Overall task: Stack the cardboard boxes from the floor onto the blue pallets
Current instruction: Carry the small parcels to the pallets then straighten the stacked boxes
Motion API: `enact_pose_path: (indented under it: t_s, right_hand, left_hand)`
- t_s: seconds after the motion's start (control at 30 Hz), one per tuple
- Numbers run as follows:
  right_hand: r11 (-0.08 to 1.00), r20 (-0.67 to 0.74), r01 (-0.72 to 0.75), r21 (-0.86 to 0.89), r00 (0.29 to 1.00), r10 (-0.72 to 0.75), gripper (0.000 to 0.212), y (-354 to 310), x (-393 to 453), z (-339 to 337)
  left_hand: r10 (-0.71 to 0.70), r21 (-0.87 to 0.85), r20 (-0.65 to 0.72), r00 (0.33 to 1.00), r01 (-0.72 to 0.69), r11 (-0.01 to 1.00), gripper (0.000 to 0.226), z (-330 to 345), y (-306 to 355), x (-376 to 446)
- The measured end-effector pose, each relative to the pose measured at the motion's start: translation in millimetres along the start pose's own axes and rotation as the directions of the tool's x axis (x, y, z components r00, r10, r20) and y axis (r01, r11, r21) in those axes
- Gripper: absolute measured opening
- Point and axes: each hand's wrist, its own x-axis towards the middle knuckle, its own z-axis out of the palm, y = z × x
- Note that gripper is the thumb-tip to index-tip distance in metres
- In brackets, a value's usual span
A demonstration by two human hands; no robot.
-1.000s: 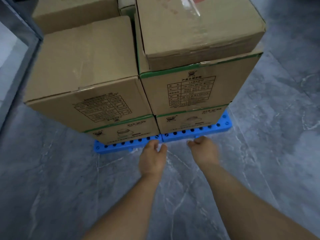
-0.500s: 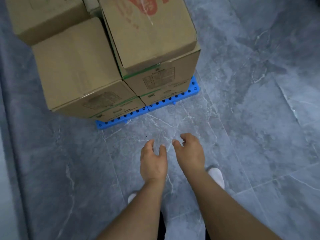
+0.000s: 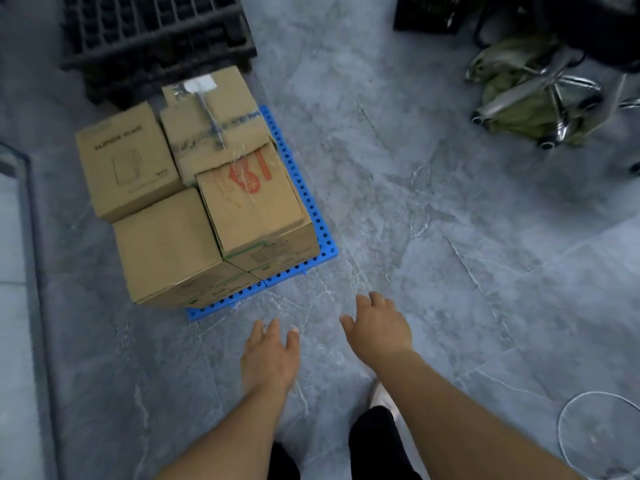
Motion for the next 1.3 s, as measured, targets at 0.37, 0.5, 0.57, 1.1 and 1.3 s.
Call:
enact_pose_path:
  t_s: [0.37, 0.5, 0.57, 1.1, 1.3]
  right_hand:
    - [0.997, -0.114, 0.067, -0.041, 0.991, -0.071, 0.052, 41, 9, -147]
    - [0.994, -0.187, 0.091, -0.057, 0.977, -0.1, 0.05, 39, 41, -185]
    - [0.992, -0.196, 0.102, -0.07, 0.974, -0.114, 0.049, 35, 64, -205]
    - [0.905, -0.004, 0.346, -0.247, 0.934, -0.358, 0.048, -72, 247, -331]
    - [0.751, 0.166, 0.545, -0.373, 0.835, -0.524, 0.043, -126, 300, -347]
  left_hand:
    - [0.024, -0.092, -0.054, 0.998, -0.028, 0.995, 0.06, -52, 137, -39]
    - [0.059, -0.16, -0.091, 0.994, -0.073, 0.985, 0.06, -70, 186, -15]
    - [0.063, -0.193, -0.112, 0.992, -0.084, 0.978, 0.06, -79, 207, 4]
    - [-0.184, -0.387, -0.181, 0.966, 0.102, 0.916, 0.056, -180, 296, 148]
    - [-0.382, -0.523, -0.232, 0.894, 0.216, 0.825, 0.054, -204, 299, 181]
